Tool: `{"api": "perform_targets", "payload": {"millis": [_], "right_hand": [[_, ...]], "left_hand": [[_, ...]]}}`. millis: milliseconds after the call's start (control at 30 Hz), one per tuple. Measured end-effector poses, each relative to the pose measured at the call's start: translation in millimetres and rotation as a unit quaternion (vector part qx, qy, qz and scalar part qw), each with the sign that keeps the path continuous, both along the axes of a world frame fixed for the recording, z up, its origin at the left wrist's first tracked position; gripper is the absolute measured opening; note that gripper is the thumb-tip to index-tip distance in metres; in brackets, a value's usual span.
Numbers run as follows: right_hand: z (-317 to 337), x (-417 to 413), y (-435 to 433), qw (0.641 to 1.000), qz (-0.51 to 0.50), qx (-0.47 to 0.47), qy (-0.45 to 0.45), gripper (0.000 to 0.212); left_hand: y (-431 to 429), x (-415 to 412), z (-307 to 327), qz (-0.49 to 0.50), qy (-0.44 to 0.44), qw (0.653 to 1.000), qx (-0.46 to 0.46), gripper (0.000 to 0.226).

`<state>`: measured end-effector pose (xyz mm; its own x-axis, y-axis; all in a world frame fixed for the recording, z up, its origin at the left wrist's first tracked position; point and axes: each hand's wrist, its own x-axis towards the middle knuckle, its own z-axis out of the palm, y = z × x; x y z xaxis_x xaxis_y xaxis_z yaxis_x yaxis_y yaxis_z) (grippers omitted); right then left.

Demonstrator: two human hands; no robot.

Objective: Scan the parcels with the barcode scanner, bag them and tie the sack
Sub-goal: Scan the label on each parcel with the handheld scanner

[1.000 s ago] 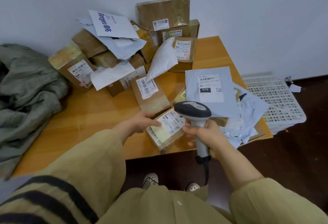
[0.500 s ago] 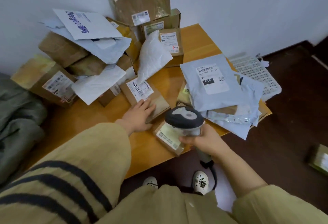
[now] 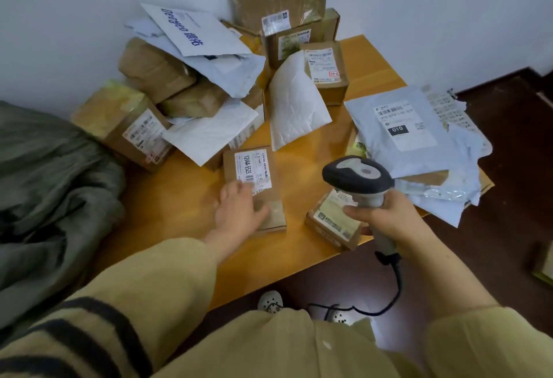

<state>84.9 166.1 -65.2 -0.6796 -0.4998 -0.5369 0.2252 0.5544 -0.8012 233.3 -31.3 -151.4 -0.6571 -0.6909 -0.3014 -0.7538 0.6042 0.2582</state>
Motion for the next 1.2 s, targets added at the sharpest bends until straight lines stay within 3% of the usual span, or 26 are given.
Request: {"api": "perform_targets", "payload": {"millis": [100, 200, 333, 433, 500, 567, 633, 733, 867, 933, 1033, 1200], "right_hand": [[8.0, 3.9, -9.3, 1.000, 0.012, -0.021, -0.002, 0.032], [13.3, 7.1, -12.7, 0.999, 0.033, -0.028, 0.004, 0.025], [12.8, 7.5, -8.1, 0.997, 0.040, -0.057, -0.024, 0.018], [14.2, 6.4, -7.0, 0.994, 0.017, -0.091, -0.049, 0.020], [16.2, 5.2, -9.6, 0.990, -0.003, -0.116, -0.082, 0.025], [19.3, 4.5, -14.7, 0.981, -0.021, -0.147, -0.121, 0.025], [21.4, 4.7, -20.2, 0.971, -0.037, -0.178, -0.155, 0.027], [22.3, 7.7, -26.8, 0.968, -0.050, -0.184, -0.164, 0.023], [28.7, 12.5, -26.8, 0.960, -0.064, -0.206, -0.178, 0.026], [33.9, 12.8, -22.3, 0.954, -0.069, -0.236, -0.173, 0.031], [40.3, 11.5, -12.4, 0.956, -0.092, -0.251, -0.120, 0.033], [49.5, 4.8, 3.1, 0.967, -0.116, -0.225, -0.007, 0.026]], "left_hand": [[5.0, -33.5, -0.1, 0.174, -0.051, 0.978, 0.103, 0.125], [7.7, -47.7, -4.3, 0.234, -0.068, 0.955, 0.166, 0.141], [8.7, -42.2, 0.7, 0.264, -0.049, 0.948, 0.171, 0.135], [7.0, -27.0, 10.7, 0.275, 0.026, 0.933, 0.232, 0.126], [9.6, -12.9, 28.3, 0.259, 0.094, 0.913, 0.301, 0.107], [15.8, -2.8, 55.2, 0.243, 0.191, 0.868, 0.388, 0.077], [22.8, 1.7, 84.7, 0.210, 0.260, 0.828, 0.450, 0.066], [30.8, 2.7, 116.5, 0.156, 0.332, 0.776, 0.514, 0.069], [39.9, -2.0, 135.7, 0.113, 0.411, 0.664, 0.614, 0.082], [46.0, -5.7, 140.5, 0.091, 0.417, 0.640, 0.639, 0.072], [47.6, -9.7, 151.4, 0.113, 0.423, 0.670, 0.600, 0.049], [40.5, -6.9, 165.3, 0.139, 0.412, 0.800, 0.414, 0.044]]}}
